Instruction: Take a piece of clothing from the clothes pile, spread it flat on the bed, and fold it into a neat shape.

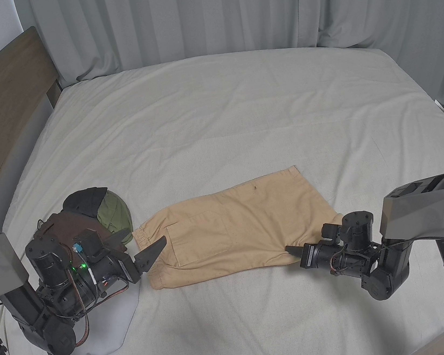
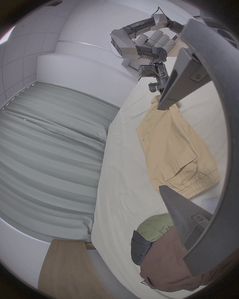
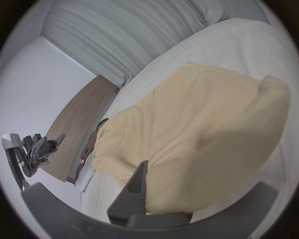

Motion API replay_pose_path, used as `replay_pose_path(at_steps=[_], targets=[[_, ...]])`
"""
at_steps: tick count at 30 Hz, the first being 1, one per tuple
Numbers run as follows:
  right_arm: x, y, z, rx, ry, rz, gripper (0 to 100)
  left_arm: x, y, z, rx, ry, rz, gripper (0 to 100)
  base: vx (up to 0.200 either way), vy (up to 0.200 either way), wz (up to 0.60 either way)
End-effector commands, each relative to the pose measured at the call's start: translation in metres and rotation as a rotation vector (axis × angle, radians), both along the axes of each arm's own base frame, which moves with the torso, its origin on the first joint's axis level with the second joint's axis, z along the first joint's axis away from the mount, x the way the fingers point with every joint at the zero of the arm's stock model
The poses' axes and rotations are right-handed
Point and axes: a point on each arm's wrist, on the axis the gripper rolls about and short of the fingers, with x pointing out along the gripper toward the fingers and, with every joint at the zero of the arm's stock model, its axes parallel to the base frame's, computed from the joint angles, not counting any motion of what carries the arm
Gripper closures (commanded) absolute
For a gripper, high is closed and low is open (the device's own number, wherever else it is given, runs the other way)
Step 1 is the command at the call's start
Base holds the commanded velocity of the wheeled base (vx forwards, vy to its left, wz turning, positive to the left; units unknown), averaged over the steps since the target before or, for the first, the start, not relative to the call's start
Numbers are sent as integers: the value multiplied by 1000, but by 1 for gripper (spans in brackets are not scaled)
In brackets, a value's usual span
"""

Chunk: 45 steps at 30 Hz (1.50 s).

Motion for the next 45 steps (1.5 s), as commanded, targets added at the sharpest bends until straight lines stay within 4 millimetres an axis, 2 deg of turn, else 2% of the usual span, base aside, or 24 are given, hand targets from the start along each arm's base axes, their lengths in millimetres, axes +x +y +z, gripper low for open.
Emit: replay_pose_path(at_steps=[1, 13, 24, 35, 36, 39, 45], targets=[[-11, -2, 10, -4, 7, 6, 100, 0, 0, 1, -1, -3, 0, 0, 0, 0, 0], [-49, -19, 15, -68, 95, -5, 100, -1, 0, 0, 1, -1, 0, 0, 0, 0, 0], [-81, -33, 3, -151, 205, -32, 100, -1, 0, -1, 2, 4, 0, 0, 0, 0, 0], [-86, -33, -1, -144, 186, -30, 100, -3, 0, -5, 4, 24, -4, 0, 0, 0, 0], [-87, -33, -4, -146, 189, -31, 0, -3, 1, -5, 4, 26, -6, 0, 0, 0, 0], [-87, -34, -7, -146, 191, -31, 0, -3, 0, -6, 4, 27, -12, 0, 0, 0, 0], [-109, -32, -11, -178, 250, 14, 0, -3, 0, -6, 4, 27, -12, 0, 0, 0, 0]])
